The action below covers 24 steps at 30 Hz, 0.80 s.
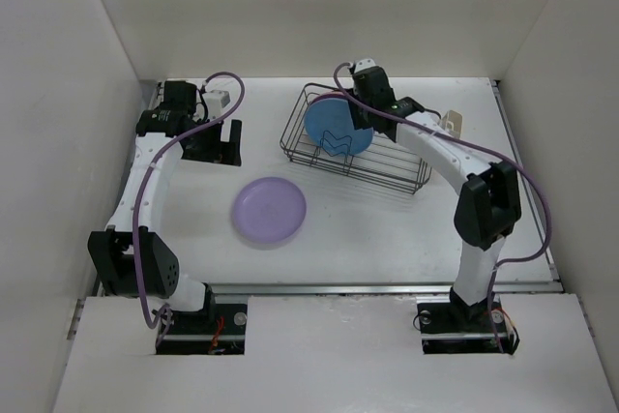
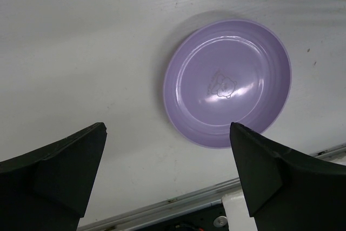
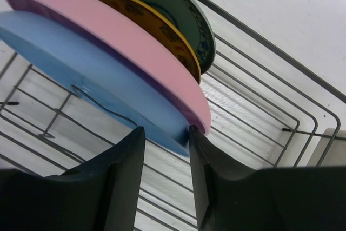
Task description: Unload the plates from the dish rack
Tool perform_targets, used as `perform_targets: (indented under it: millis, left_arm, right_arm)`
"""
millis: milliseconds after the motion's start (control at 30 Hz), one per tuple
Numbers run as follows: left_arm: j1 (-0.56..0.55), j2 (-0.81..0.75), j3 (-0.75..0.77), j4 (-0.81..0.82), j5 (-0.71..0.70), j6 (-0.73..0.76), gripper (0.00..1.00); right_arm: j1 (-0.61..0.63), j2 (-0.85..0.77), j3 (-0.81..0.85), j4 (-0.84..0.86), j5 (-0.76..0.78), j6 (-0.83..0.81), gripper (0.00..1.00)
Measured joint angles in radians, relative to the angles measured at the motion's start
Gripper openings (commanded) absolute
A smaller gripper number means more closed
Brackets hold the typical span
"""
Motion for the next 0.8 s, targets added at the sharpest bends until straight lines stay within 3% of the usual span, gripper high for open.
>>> perform_targets:
  millis: [300,567,800]
  left_arm:
    - [0.0,0.0,-0.005,0.0,0.0,0.0,0.97]
    - [0.0,0.0,-0.005,0.0,0.002,0.0,0.97]
    - [0.0,0.0,-0.005,0.0,0.002,-0.005,0.97]
  right_arm:
    - [-0.026,0.045,0.004,-0.006,-0.01,-0.055,0.0]
    - [-0.01,0.017,-0.031,0.003,0.082,-0.119,0.0]
    - [0.013,-0.173,-0.059,0.036,0.181,-0.138,0.0]
